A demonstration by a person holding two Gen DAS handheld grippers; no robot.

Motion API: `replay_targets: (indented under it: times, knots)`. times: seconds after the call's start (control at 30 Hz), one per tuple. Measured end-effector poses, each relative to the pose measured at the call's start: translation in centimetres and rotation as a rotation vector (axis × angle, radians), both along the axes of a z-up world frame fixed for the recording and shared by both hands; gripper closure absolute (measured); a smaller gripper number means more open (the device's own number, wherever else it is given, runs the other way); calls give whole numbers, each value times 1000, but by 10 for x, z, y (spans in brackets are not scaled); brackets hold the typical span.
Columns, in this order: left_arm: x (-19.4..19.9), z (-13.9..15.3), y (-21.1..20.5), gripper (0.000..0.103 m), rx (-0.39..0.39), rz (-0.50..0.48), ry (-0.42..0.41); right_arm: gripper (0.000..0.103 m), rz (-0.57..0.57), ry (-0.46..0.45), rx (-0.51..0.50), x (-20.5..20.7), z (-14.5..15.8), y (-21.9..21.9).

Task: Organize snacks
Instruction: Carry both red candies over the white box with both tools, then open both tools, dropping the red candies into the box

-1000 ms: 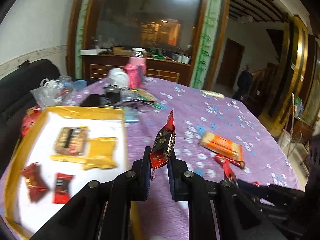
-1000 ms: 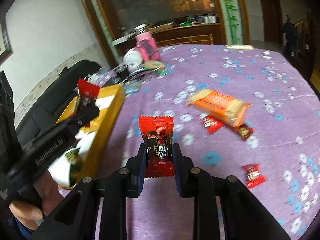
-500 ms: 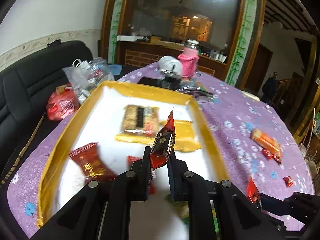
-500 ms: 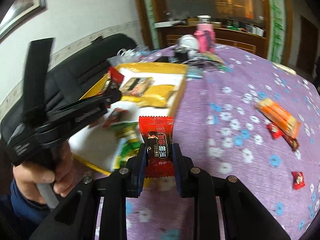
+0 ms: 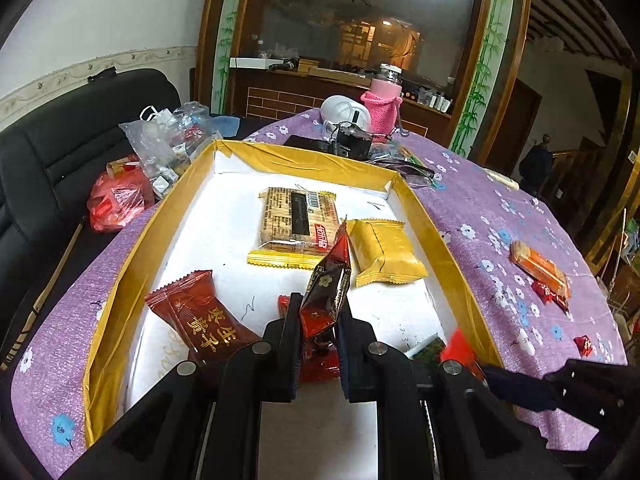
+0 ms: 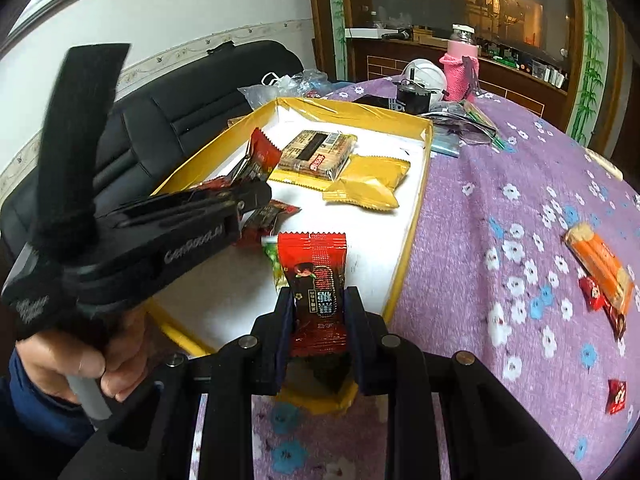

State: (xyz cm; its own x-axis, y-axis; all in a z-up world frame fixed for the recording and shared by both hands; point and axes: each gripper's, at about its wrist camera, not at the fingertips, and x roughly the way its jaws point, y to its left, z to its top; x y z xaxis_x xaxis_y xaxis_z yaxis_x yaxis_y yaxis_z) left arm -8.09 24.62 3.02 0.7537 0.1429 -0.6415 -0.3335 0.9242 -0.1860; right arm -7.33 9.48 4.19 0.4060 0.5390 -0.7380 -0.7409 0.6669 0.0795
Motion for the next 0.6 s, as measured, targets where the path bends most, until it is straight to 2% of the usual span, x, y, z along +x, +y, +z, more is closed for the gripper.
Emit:
replay_targets:
  times: [0.5, 0.6]
  knots:
    - [0, -3, 3, 87, 16, -13, 53, 79, 9, -68, -34, 1, -6, 28]
    - [-1, -1, 2, 77, 17, -20, 50, 78, 7, -91, -32, -1, -4, 27]
